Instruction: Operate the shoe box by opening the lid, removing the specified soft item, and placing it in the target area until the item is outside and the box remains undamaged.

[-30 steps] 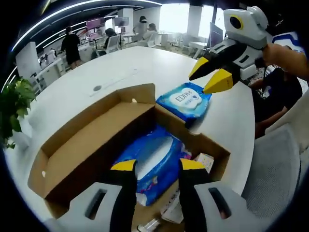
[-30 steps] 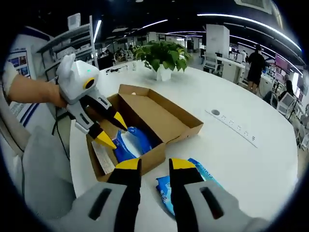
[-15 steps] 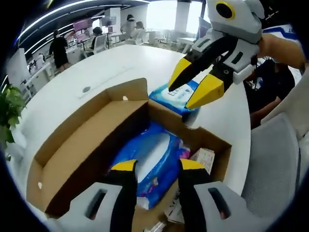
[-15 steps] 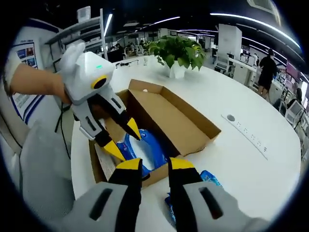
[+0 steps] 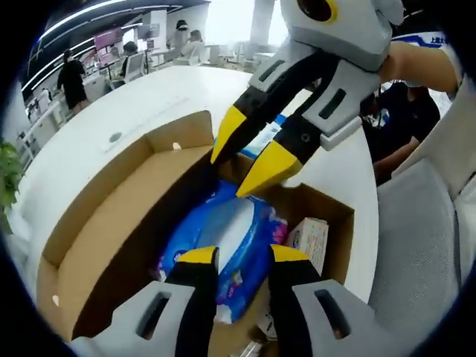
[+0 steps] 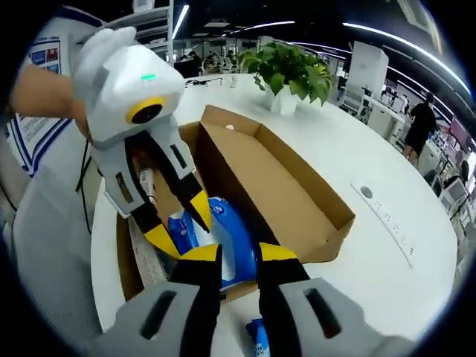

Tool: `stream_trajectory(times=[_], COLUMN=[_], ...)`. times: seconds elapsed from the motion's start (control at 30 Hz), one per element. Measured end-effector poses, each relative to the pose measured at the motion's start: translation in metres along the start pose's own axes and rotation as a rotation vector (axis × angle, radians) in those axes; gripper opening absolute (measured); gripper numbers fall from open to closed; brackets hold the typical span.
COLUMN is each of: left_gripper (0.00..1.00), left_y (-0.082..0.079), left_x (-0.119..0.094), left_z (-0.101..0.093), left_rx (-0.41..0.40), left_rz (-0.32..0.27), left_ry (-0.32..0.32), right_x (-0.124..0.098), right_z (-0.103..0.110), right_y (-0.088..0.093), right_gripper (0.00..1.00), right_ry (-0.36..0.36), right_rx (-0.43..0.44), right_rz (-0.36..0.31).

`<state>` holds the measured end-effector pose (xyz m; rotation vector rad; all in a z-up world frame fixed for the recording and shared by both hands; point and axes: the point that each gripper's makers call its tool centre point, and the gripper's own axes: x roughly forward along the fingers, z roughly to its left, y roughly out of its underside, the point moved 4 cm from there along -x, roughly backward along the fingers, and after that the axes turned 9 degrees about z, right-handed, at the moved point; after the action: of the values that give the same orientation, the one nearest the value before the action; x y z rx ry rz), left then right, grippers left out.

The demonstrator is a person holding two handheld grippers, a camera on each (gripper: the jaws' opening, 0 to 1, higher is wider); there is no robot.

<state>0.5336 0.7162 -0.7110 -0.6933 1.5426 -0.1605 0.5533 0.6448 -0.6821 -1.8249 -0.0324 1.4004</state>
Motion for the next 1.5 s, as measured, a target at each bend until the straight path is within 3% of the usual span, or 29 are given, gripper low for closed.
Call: stream_trajectory(times=[0.3,0.47,0.6,0.87,1.5], left_gripper=[0.12,0.05,0.02,0.0,0.0], left_y=[0.004,0.006,0.008,0.005,-0.001], left_x=[0.001,0.001,0.0,-0.005,-0.034], left_z=[0.003,0.001,-0.001,-0.003,-0.003], left_rx=[0.045,0.073,0.093,0.139,0.154], left_rz=[0.02,0.024,0.03,0.024,-0.02], left_ry=[-0.008,-0.002,-0.006,-0.039,-0.11], right_x=[0.019,0.023,0.023,0.022,0.002], right_z=[0.004,0.003,0.002,0.001,0.0], right_y=[0.003,0.004,0.004,0.003,-0.021], right_gripper=[0.11,0.01,0.0,0.0,0.0], right_ry=[-0.003,0.007,0.006,0.019,0.044], right_rx=[-0.027,-0.02,-0.001,-0.015,-0.038], right_rz=[0.056,0.073,0.072,0.065,0.003])
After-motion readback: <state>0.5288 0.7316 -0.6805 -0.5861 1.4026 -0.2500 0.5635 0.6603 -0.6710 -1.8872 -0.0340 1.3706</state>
